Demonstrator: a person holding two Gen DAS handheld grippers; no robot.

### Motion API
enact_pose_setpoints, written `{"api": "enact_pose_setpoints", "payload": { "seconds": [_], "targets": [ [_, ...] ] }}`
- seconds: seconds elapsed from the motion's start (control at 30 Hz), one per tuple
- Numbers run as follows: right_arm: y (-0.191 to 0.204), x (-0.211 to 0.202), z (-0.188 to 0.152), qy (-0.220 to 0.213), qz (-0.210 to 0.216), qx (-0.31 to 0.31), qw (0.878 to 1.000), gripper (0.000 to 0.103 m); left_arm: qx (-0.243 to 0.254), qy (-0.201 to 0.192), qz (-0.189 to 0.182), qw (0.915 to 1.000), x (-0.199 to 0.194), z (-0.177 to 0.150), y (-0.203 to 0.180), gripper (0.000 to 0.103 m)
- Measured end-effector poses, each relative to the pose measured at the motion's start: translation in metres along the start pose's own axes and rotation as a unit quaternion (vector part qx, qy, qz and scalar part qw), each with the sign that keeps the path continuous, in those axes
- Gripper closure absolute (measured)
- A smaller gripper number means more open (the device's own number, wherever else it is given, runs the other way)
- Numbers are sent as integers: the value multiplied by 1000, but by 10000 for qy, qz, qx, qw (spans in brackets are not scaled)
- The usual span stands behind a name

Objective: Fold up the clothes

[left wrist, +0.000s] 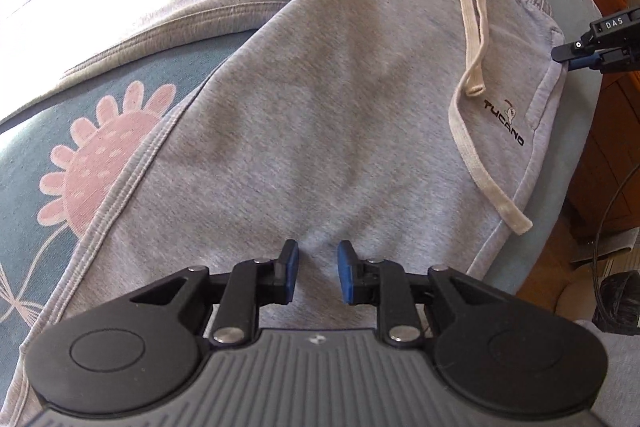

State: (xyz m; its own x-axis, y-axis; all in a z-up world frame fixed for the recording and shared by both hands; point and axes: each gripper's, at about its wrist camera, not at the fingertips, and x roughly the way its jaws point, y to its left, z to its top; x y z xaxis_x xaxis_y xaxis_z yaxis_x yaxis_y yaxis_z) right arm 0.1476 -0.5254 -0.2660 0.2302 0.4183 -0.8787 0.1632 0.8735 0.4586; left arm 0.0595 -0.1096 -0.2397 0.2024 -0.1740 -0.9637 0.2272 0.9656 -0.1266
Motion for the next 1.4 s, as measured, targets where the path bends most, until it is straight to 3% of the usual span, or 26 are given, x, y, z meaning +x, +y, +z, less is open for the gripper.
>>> {"api": "enact_pose_setpoints", "payload": {
  "seconds": [0.1,0.17,0.2,0.3,0.4,0.6,0.8,1.0,1.17,1.3,1.4],
  "targets": [
    [20,-20,-2,-23,-375,-599,9975,80,-202,-398,-92,9990,-15,16,14,80],
    [40,-34,-5,-174,-567,-1129,9918,79,-450,-702,-146,9964,-26,27,25,67],
    [50,-40,-7,-286,-624,-1357,9884,79,-604,-842,-148,9945,-28,33,30,66],
    [87,-39,-10,-511,-479,-2026,9767,79,-867,-1114,-214,9898,-25,49,43,67],
    [134,-18,-10,-638,-158,-2865,9558,79,-883,-1254,-348,9876,-20,60,40,68],
    [217,50,-20,-461,447,-4334,8989,79,-717,-1273,-411,9884,-11,55,24,68],
    [258,98,-41,-286,643,-5042,8607,79,-1094,-1073,-156,9881,0,28,31,68],
    [278,129,-38,-401,383,-5249,8494,81,-1858,-1113,580,9745,7,-10,59,67],
    [285,134,-38,-426,284,-5356,8429,80,-2183,-1461,605,9630,4,-31,63,64],
    [289,115,-44,-627,141,-5203,8515,78,-2185,-1532,536,9623,1,-36,62,65],
    [289,101,-54,-675,82,-4906,8687,75,-2346,-1609,380,9579,-10,-48,68,69]
  ]
}}
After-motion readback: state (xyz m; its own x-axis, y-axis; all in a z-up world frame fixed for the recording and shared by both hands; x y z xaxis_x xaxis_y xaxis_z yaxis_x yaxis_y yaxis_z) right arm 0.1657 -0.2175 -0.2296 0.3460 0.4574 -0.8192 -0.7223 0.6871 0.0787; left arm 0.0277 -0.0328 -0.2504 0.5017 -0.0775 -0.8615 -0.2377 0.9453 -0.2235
